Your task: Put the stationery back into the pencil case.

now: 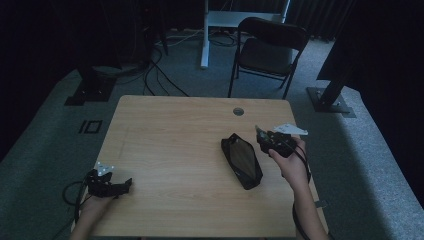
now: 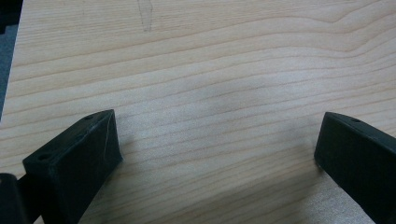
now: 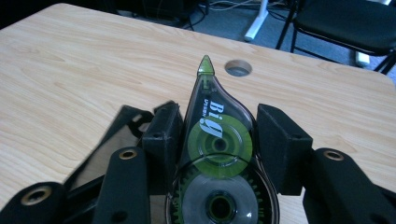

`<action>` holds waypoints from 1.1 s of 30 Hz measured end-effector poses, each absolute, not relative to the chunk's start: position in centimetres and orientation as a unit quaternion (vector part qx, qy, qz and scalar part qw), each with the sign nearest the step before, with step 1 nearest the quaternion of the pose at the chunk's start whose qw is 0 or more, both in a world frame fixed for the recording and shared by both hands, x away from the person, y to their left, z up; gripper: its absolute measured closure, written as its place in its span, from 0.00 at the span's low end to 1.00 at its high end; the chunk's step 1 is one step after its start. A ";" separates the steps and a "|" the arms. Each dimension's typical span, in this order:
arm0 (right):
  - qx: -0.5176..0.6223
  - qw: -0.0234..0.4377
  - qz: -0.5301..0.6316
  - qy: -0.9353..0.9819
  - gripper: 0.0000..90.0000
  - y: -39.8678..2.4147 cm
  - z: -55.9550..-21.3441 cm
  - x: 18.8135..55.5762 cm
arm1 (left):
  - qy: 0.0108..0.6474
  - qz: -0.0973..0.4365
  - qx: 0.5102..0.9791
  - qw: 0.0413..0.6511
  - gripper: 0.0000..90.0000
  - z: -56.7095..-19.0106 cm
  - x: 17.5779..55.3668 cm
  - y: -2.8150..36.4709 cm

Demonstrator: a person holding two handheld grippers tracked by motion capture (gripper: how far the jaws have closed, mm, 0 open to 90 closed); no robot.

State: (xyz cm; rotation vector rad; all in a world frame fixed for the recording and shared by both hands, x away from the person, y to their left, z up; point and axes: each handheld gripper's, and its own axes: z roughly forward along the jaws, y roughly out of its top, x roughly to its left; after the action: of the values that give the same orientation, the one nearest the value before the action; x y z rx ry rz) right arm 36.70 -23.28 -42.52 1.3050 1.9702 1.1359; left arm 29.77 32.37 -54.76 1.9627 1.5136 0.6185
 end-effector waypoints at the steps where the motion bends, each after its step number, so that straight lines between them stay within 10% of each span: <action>1: 0.479 0.254 0.419 0.728 0.56 -23.0 -42.5 36.6 | 0.567 0.232 0.735 0.290 0.00 -54.8 29.8 32.4; 33: 0.504 0.249 0.390 0.729 0.56 -17.3 -45.7 35.8 | 0.567 0.232 0.735 0.290 0.00 -54.8 29.8 32.4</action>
State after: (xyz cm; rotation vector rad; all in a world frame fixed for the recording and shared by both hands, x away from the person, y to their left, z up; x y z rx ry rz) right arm 35.80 -17.27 -45.71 1.3733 1.9869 1.0610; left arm 29.77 32.37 -54.76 1.9623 1.5133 0.6185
